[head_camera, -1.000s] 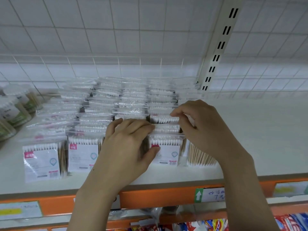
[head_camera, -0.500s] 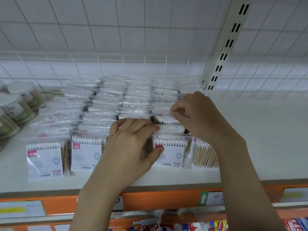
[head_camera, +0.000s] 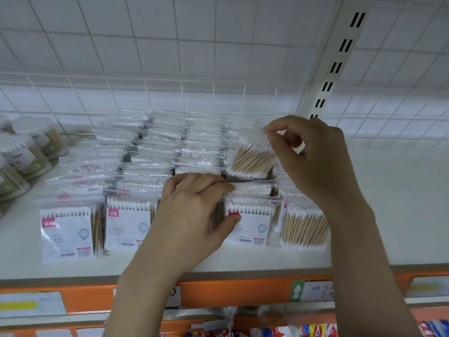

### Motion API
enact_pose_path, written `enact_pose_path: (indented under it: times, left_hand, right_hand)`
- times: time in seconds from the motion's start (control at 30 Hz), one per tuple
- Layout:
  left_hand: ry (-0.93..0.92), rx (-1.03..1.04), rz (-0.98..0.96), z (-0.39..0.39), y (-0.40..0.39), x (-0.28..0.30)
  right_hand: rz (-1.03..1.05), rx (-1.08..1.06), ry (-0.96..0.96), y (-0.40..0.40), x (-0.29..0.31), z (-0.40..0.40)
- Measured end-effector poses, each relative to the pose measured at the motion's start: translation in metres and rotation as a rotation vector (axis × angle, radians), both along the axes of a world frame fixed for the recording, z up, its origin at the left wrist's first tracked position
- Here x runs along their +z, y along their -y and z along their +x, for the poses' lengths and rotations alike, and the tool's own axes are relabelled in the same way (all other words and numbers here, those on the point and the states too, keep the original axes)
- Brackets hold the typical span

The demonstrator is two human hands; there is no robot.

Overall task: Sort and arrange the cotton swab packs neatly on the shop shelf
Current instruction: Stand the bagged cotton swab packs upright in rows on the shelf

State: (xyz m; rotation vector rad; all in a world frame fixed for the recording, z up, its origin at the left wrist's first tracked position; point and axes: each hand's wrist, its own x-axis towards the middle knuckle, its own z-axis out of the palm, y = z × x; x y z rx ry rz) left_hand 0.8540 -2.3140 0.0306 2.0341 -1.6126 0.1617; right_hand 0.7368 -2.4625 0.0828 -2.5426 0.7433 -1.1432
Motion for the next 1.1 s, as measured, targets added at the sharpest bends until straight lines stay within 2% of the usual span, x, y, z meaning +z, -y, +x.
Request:
enact_pose_path:
  times: [0.23, 0.3, 0.43, 0.63, 0.93, 1.1]
  left_hand:
    - [0.01, 0.0, 0.0, 0.001, 0.003, 0.0]
    - [0.013, 0.001, -0.001, 0.001, 0.003, -0.001]
    - [0.016, 0.004, -0.004, 0.001, 0.002, -0.001]
    - [0.015, 0.009, 0.004, 0.001, 0.002, 0.0]
    - [0.03, 0.019, 0.014, -0.001, 0.002, 0.001]
    - [0.042, 0.019, 0.019, -0.001, 0.003, 0.002]
  right_hand:
    - [0.135, 0.008, 0.294, -0.003, 0.004, -0.012]
    - [0.164, 0.015, 0.325, -0.001, 0.003, -0.016]
    - [0.055, -0.014, 0.248, -0.001, 0.001, -0.021]
    - [0.001, -0.019, 0.169, 0.004, 0.003, -0.023]
    - [-0.02, 0.083, 0.031, 0.007, -0.001, -0.011]
    - [0.042, 0.115, -0.124, 0.007, -0.009, -0.002]
